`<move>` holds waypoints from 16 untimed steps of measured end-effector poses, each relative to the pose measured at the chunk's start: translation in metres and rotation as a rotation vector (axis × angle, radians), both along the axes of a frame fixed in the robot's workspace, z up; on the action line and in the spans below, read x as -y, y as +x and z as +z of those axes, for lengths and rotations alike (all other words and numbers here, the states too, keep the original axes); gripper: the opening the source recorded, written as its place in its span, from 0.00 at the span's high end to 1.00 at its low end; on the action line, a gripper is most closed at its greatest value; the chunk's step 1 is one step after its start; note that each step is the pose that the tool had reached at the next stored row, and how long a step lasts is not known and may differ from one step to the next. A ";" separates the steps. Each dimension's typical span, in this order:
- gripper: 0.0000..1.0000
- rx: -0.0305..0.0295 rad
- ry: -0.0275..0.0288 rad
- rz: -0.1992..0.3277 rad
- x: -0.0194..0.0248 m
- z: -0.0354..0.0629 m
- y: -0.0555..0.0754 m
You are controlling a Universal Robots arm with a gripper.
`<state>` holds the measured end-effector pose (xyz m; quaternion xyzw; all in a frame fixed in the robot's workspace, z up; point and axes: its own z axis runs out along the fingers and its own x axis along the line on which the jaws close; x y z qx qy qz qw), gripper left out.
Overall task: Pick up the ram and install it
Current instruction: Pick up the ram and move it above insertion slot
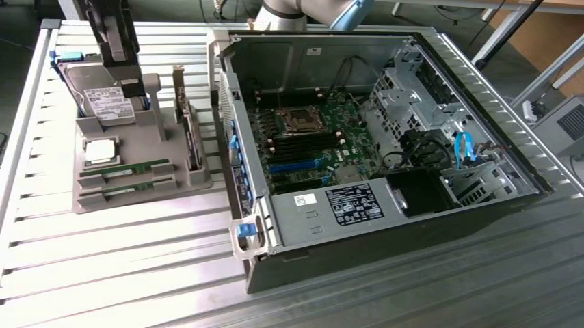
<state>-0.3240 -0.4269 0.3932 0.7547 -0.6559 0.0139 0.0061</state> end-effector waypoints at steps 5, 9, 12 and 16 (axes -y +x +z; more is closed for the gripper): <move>0.91 0.0001 0.0000 0.000 0.0000 0.0000 0.000; 0.91 0.0000 -0.0003 0.000 0.0000 0.0000 0.000; 0.90 -0.0001 0.0000 0.000 0.0005 0.0000 0.000; 0.71 -0.0001 0.0003 0.000 0.0008 0.0000 0.000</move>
